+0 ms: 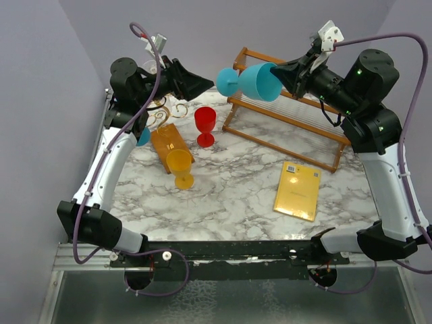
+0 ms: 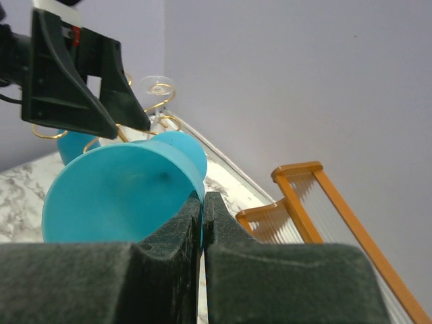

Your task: Place the wine glass upside down on the wine glass rack

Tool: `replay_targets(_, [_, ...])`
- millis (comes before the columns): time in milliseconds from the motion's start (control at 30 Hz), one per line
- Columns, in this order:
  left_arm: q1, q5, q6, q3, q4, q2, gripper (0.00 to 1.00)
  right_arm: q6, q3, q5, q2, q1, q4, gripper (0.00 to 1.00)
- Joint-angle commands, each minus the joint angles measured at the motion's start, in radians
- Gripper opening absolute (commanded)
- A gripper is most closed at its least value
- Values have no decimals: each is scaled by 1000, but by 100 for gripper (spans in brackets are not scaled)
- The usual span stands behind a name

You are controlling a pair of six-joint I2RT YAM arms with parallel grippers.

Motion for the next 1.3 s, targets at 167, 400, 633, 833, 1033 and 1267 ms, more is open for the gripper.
replay_targets(167, [-37,68,-123,-68,156,18,65,75,8,-84,-5,-1,40,1])
replay_targets(400, [-55,73,-129,-92,172,12,44,88,-4,-109,3,-1,54,1])
replay_targets(633, [-61,88,-161,-116,202,12,21,92,-21,-121,3,-1,69,1])
replay_targets(833, [-74,105,-165,-125,226,16,8,89,-48,-135,4,-1,81,1])
replay_targets(1033, [-75,95,-170,-141,255,11,0,60,-96,-115,-10,-1,91,3])
replay_targets(1267, [-40,33,-8,-31,70,14,0,-17,-145,-32,-41,-2,83,46])
